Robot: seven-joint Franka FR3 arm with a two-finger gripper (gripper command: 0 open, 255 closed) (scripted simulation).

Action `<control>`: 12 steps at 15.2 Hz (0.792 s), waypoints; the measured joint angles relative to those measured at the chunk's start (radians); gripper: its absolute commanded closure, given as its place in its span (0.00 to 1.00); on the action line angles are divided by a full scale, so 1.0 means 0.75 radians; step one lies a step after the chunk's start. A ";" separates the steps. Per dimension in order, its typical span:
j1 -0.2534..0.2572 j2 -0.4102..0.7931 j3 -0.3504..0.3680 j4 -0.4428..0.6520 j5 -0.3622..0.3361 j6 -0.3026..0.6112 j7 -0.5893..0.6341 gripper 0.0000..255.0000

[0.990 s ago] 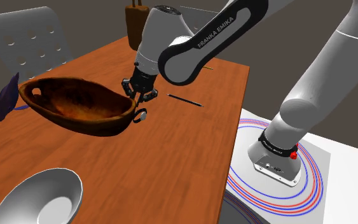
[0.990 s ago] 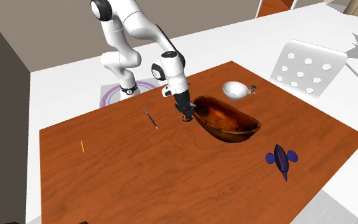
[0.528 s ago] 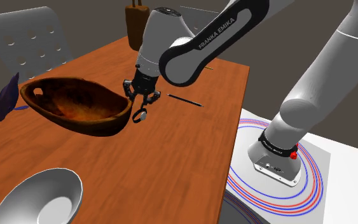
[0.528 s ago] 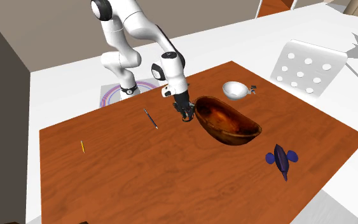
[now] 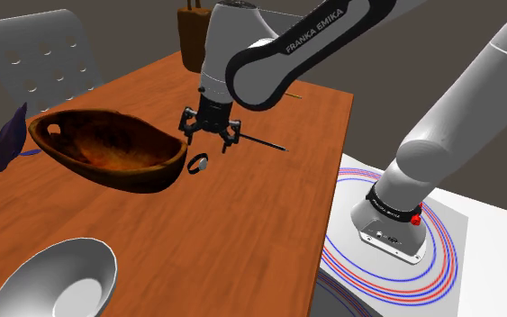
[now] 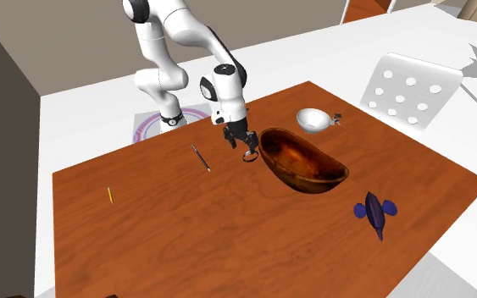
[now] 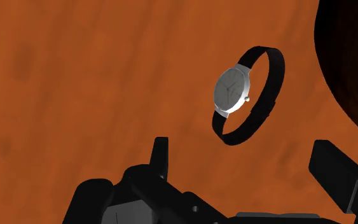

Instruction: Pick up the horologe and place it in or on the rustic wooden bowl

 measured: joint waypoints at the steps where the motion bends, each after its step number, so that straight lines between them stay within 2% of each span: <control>1: 0.001 0.004 0.003 -0.006 -0.005 0.002 0.004 0.00; 7: -0.011 0.114 0.010 -0.016 -0.122 0.098 0.080 0.00; 12: -0.009 0.131 0.009 -0.019 -0.143 0.118 0.098 0.00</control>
